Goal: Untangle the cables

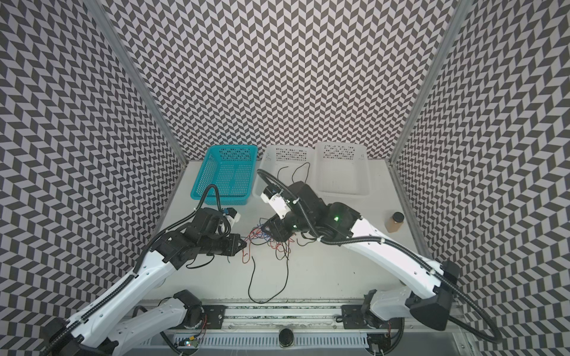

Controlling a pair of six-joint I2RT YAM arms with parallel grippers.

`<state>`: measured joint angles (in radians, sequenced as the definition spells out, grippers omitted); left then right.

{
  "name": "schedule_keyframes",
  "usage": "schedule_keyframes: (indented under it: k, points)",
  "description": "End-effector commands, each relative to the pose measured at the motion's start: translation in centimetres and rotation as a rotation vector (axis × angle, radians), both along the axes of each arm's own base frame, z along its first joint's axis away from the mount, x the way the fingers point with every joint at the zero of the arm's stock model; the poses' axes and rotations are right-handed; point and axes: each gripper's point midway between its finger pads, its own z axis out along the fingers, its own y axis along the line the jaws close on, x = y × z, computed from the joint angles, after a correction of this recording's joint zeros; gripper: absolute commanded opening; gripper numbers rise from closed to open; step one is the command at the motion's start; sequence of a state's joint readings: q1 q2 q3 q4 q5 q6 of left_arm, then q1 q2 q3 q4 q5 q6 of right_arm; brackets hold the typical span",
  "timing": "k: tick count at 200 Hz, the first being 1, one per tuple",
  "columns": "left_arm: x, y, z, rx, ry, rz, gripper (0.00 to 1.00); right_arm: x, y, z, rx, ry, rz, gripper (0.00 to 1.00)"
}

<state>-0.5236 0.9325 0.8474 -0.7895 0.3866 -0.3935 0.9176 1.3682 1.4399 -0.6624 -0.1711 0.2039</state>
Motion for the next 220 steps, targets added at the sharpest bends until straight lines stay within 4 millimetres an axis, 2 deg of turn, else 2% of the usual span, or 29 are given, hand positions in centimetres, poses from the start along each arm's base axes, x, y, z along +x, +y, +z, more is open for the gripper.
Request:
schedule_keyframes:
  k: [1,26,51,99,139,173,195,220]
  points:
    - [-0.4,-0.9,0.7,-0.032,-0.033,-0.047,0.0,2.8,-0.4,-0.1,-0.066,-0.161,-0.077,0.48]
    - [-0.8,-1.2,0.8,-0.033,-0.037,-0.065,0.0,3.9,-0.2,-1.7,-0.145,-0.174,-0.085,0.46]
    - [-0.9,-1.2,0.9,-0.033,-0.04,-0.069,0.0,5.4,-0.9,-3.1,-0.192,-0.171,-0.156,0.43]
    - [-0.9,-1.2,0.9,-0.033,-0.041,-0.07,0.0,5.1,-0.2,-5.8,-0.192,-0.06,-0.112,0.42]
    - [-0.8,-1.2,0.9,-0.033,-0.042,-0.07,0.0,6.2,-0.3,-7.4,-0.197,-0.034,-0.135,0.39]
    - [-0.9,-1.2,0.9,-0.034,-0.045,-0.071,0.0,6.4,0.1,-8.5,-0.19,0.001,-0.128,0.36]
    - [-0.9,-1.2,1.0,-0.034,-0.047,-0.07,0.0,6.6,0.5,-9.3,-0.192,0.016,-0.125,0.27]
    - [-0.9,-1.1,1.0,-0.034,-0.05,-0.069,0.0,7.3,-0.6,-9.2,-0.232,0.021,-0.167,0.07]
